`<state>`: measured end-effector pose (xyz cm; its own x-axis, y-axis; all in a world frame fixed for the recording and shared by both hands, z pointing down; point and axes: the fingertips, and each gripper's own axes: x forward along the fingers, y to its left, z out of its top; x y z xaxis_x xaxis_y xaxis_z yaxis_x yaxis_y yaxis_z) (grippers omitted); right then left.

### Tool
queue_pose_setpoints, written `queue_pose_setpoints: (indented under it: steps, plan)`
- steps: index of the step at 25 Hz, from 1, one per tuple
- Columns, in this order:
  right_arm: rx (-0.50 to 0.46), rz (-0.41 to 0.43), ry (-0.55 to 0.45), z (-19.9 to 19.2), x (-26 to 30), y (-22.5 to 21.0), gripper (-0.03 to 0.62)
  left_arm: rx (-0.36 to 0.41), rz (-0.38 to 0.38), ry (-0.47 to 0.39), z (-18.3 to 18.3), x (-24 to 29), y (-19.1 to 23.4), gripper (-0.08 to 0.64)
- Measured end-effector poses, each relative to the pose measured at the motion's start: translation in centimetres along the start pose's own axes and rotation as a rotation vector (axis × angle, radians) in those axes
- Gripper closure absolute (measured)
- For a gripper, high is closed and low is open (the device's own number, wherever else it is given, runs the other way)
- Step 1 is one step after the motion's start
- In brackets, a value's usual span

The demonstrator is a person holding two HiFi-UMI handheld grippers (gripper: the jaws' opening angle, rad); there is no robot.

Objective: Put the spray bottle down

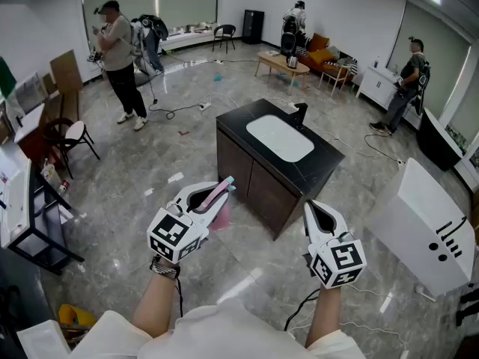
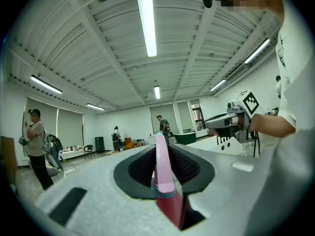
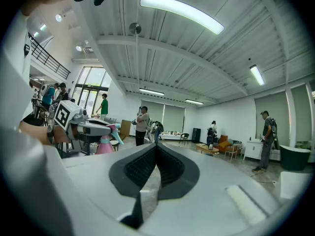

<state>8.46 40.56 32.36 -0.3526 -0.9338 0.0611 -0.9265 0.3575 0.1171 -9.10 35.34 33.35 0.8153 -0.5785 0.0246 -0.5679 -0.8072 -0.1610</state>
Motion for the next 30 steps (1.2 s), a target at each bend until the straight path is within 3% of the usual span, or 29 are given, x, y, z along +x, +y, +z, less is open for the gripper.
queue_pose_setpoints:
  steps: [16, 30]
  plan:
    - [0.088, 0.013, -0.018, -0.2, 2.0, 1.7, 0.584, -0.033, -0.011, 0.001, -1.2, -1.4, 2.0, 0.477]
    - [0.1, -0.018, -0.005, -0.9, 5.0, 4.8, 0.584, -0.061, -0.054, -0.004, -3.5, -2.8, 5.5, 0.479]
